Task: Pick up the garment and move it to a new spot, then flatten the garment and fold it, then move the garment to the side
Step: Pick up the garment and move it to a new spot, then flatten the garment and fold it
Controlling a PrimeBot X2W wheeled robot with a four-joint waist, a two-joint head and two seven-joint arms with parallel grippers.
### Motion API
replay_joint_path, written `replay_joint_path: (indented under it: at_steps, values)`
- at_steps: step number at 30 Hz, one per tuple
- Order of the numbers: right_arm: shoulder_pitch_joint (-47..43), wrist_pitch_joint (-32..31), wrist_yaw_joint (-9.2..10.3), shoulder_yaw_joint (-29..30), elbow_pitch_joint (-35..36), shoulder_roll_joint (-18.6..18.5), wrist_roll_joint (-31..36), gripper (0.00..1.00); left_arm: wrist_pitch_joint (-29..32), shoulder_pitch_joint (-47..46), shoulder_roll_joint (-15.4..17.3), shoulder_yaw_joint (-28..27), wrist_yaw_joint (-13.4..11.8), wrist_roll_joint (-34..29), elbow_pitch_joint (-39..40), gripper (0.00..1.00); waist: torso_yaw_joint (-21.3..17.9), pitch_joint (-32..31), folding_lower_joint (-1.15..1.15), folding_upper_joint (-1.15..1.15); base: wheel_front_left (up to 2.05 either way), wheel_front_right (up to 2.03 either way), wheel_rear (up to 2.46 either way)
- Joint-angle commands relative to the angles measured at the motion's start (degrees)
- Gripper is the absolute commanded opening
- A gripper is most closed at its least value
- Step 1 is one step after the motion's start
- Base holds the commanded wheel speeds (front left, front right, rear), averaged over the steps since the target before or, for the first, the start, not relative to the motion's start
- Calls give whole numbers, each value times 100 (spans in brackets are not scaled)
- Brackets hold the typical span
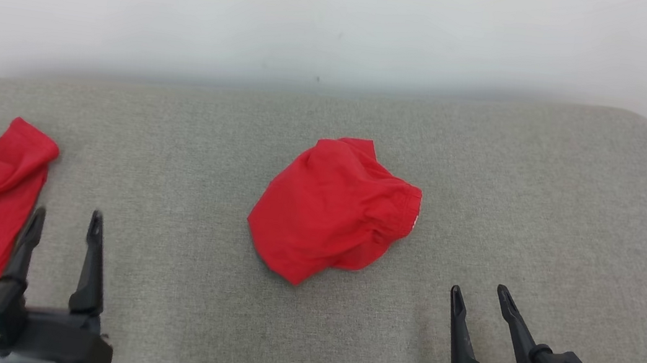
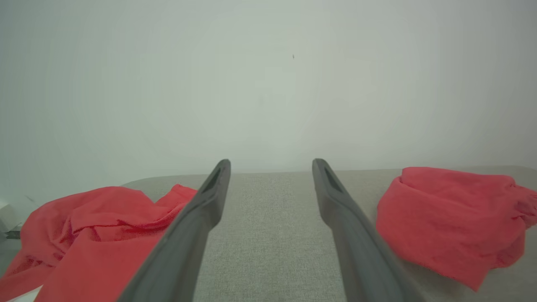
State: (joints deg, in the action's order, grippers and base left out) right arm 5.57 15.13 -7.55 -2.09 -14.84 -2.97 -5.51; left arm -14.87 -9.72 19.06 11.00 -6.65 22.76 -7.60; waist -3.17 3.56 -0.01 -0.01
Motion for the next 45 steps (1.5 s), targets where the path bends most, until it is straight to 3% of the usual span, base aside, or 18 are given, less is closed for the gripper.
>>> replay_joint_path:
  at_steps: [1,7,12,29,45]
  values:
    - [-68,3,12,11,7,16,58,100,-33,156,-7,-58,-39,-53,57,100,80,-101,1,1,0,0,0]
    - [-136,3,12,45,-11,16,46,100,-34,776,-213,-492,-161,-232,456,100,108,-217,1,1,0,0,0]
    - [-185,3,12,43,-22,16,-57,100,-36,1166,-413,-773,-100,-431,574,100,98,-264,1,1,0,0,0]
    - [-300,3,12,147,-20,17,-13,100,-36,1612,-855,-1167,582,-1041,233,100,113,-292,1,1,0,0,0]
    - [-350,3,12,157,-97,17,26,100,-38,1538,-1134,-1413,827,-1326,-4,100,94,-278,1,1,0,0,0]
